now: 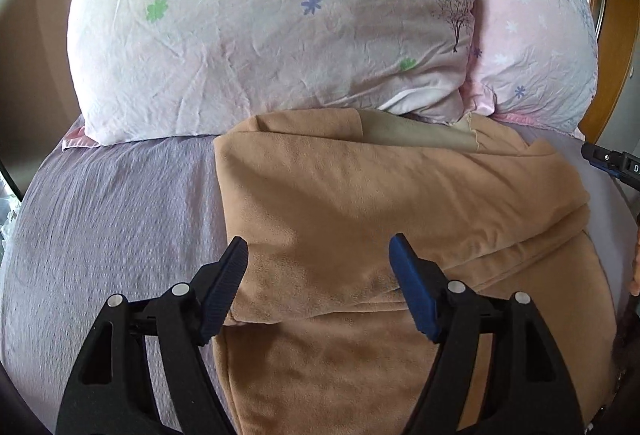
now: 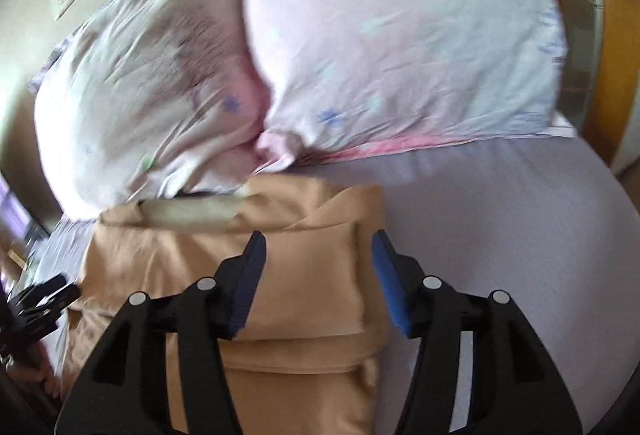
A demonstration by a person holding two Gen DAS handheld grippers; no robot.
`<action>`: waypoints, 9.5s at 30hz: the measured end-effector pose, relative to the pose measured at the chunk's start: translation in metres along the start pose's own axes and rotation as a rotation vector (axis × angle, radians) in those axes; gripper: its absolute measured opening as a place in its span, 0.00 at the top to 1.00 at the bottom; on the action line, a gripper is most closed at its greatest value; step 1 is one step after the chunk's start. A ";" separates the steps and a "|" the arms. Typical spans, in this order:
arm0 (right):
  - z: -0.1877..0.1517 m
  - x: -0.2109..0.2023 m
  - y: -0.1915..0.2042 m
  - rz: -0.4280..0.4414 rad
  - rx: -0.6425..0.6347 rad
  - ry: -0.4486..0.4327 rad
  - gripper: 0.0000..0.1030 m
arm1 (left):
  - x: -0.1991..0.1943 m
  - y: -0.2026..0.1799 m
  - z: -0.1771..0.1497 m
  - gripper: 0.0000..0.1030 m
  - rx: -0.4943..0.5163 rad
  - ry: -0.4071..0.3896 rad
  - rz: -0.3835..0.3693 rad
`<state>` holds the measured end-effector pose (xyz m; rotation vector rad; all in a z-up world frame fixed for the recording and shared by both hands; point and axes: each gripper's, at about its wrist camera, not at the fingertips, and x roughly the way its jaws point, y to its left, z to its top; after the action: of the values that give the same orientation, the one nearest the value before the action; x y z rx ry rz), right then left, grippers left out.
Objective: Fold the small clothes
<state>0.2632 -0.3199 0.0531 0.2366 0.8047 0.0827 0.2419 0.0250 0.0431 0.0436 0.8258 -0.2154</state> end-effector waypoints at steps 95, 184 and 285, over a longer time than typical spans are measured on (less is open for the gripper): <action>-0.011 0.016 -0.066 0.420 0.327 -0.088 0.08 | 0.030 0.093 -0.018 0.21 -0.403 0.231 -0.358; -0.086 -0.020 0.026 0.564 0.203 0.123 0.11 | -0.053 -0.098 -0.059 0.29 0.044 0.069 -0.419; -0.170 -0.012 0.099 -0.125 -0.236 0.175 0.02 | -0.035 -0.098 -0.092 0.01 0.118 0.150 -0.017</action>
<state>0.1338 -0.1953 -0.0279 -0.0454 0.9738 0.0807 0.1318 -0.0535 0.0114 0.1650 0.9629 -0.2793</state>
